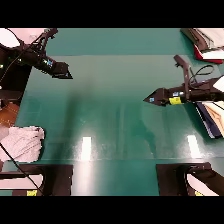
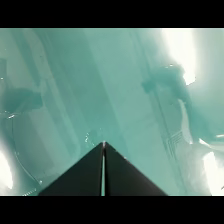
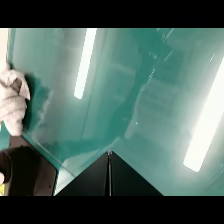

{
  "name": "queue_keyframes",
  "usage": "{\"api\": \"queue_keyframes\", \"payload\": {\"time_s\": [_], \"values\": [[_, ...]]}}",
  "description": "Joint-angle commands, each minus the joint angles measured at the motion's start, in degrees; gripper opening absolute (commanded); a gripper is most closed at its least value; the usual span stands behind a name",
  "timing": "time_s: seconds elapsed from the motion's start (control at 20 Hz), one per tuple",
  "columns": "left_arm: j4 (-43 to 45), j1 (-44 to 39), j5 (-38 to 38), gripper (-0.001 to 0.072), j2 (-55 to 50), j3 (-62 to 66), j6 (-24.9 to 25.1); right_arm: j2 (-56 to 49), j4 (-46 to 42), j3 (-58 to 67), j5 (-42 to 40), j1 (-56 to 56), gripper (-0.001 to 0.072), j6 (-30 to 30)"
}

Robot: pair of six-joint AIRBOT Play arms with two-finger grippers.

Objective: Fold the shirts.

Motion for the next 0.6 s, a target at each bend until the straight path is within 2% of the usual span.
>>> {"api": "queue_keyframes", "payload": {"time_s": [0.0, 0.55], "values": [[0.02, -0.02, 0.00, 0.0022, 0.00, 0.00, 0.02, 2.64, 0.02, 0.02, -1.77, -1.77, 0.0015, 0.02], [0.02, -0.02, 0.37, 0.0023, -0.02, -0.02, 0.02, 3.72, 0.33, 0.02, 0.96, -4.79, 0.0015, 0.04]]}}
